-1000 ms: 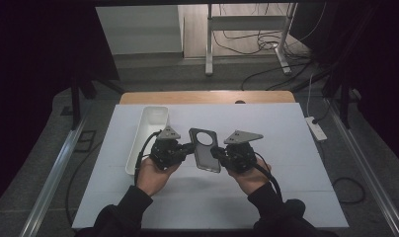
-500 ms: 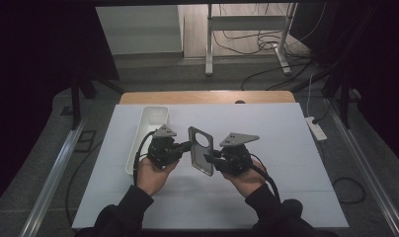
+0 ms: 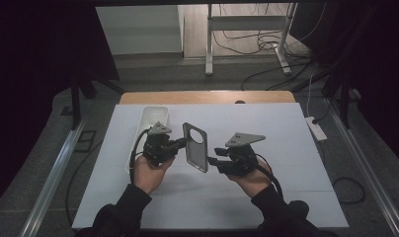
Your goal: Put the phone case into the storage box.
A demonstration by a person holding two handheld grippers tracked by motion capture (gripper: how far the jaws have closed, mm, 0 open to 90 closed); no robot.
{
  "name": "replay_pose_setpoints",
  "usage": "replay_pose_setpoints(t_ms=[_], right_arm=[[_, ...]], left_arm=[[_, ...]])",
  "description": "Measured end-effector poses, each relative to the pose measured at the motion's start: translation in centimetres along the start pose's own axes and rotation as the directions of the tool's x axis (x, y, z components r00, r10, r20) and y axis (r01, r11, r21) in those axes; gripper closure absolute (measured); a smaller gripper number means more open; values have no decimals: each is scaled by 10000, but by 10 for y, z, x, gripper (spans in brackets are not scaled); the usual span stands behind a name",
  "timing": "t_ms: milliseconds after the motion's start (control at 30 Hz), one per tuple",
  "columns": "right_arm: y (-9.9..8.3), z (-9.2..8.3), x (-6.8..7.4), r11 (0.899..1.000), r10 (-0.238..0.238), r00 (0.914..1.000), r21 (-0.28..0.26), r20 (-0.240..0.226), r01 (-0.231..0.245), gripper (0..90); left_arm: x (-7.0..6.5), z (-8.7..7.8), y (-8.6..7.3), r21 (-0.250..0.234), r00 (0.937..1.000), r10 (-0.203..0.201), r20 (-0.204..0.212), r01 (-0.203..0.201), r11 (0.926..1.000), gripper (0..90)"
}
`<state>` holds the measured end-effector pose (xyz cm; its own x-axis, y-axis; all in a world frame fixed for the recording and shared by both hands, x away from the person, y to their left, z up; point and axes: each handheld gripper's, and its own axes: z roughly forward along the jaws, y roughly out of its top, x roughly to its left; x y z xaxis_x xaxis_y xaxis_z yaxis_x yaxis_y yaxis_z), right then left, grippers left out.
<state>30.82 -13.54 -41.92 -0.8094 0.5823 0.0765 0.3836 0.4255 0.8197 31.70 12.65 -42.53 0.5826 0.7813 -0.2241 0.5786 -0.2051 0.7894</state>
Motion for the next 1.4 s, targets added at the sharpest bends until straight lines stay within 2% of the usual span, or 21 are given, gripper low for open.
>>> replay_pose_setpoints(t_ms=[100, 267, 367, 400, 567, 733, 833, 1400], right_arm=[[-1, -3, -1, 9999, -44, 10000, 106, -22, 44, 498], [-3, -6, -1, 9988, -289, 9995, 396, -116, 293, 345], [-5, -8, -1, 9988, -282, 9995, 393, -125, 287, 260], [-5, -8, -1, 9988, -282, 9995, 393, -125, 287, 260], [-7, -10, -3, 9985, -314, 9995, 437, -64, 316, 99], [-10, -13, -4, 9977, -379, 9993, 559, 38, 376, 24], [-14, -15, -6, 9981, -344, 9994, 521, 63, 340, 1], [-25, -36, -11, 9973, -336, 9990, 663, 291, 316, 0]], left_arm=[[1, -1, 1, -21, 10000, -20, -6, 20, 10000, 890], [4, -6, 4, -74, 10000, -2, -30, 2, 10000, 890], [5, -8, 5, -31, 10000, 31, -29, -31, 10000, 890], [5, -8, 5, -31, 10000, 31, -29, -31, 10000, 890], [7, -11, 8, -29, 10000, 44, -38, -44, 10000, 890], [10, -14, 9, -50, 10000, -8, -55, 8, 10000, 889], [11, -16, 10, -45, 9999, 1, -126, -1, 10000, 890], [23, -32, 20, -275, 9986, -182, -500, 168, 9995, 890]])
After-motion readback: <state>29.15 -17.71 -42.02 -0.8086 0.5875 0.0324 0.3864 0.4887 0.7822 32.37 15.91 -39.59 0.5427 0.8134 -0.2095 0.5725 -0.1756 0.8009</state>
